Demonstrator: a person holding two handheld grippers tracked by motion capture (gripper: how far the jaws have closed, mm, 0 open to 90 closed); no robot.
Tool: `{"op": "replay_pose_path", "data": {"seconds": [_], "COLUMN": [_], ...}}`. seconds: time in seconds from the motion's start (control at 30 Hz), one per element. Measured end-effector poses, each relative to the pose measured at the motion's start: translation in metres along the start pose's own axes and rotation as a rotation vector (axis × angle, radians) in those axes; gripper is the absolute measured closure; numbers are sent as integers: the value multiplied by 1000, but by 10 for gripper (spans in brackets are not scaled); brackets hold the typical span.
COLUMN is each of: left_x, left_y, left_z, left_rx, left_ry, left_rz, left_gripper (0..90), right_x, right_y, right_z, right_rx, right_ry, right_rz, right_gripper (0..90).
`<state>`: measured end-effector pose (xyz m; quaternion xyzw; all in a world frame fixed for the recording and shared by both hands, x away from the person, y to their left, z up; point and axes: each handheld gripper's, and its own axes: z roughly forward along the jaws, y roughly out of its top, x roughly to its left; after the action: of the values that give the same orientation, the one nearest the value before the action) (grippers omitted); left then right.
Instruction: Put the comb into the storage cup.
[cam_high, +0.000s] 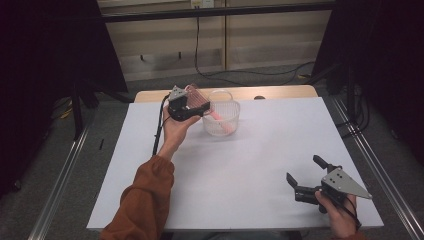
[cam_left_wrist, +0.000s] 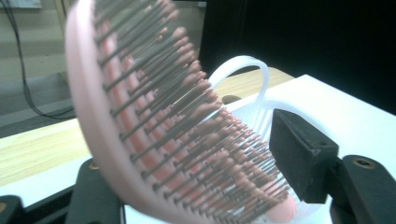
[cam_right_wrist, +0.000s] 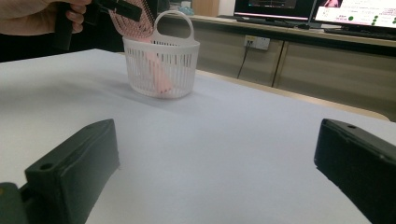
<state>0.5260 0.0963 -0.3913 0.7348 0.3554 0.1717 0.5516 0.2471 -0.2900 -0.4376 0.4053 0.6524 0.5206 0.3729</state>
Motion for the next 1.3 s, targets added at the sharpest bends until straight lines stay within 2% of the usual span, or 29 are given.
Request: {"op": "replay_pose_path", "data": {"seconds": [0.13,0.37,0.53,0.73,0.8,1.07,1.13,1.17,1.27,1.3], "left_x": [1,2,4,4,4,2,1,-1,-1,-1], "left_y": [-1,-3,-3,-3,-3,-4,-5,-5,-5,-5], "left_z": [3,4,4,4,3,3,4,4,4,4], "left_rx": [2,8,3,4,6,6,5,8,4,3], "left_ry": [-3,5,14,15,12,5,-8,-1,0,13], "left_rz": [-9,4,-13,9,24,23,54,72,65,61], "left_gripper": [364,364,369,361,350,275,240,218,177,162], "right_x": [0,0,0,0,0,0,0,0,0,0], "right_y": [0,0,0,0,0,0,0,0,0,0], "right_z": [0,0,0,0,0,0,0,0,0,0], "right_rx": [1,3,5,4,3,0,2,2,2,2], "right_ry": [4,6,6,9,8,5,6,6,7,8], "right_rz": [-2,-2,0,-3,-3,-3,-3,-3,-4,-3], "right_gripper": [0,0,0,0,0,0,0,0,0,0]}}
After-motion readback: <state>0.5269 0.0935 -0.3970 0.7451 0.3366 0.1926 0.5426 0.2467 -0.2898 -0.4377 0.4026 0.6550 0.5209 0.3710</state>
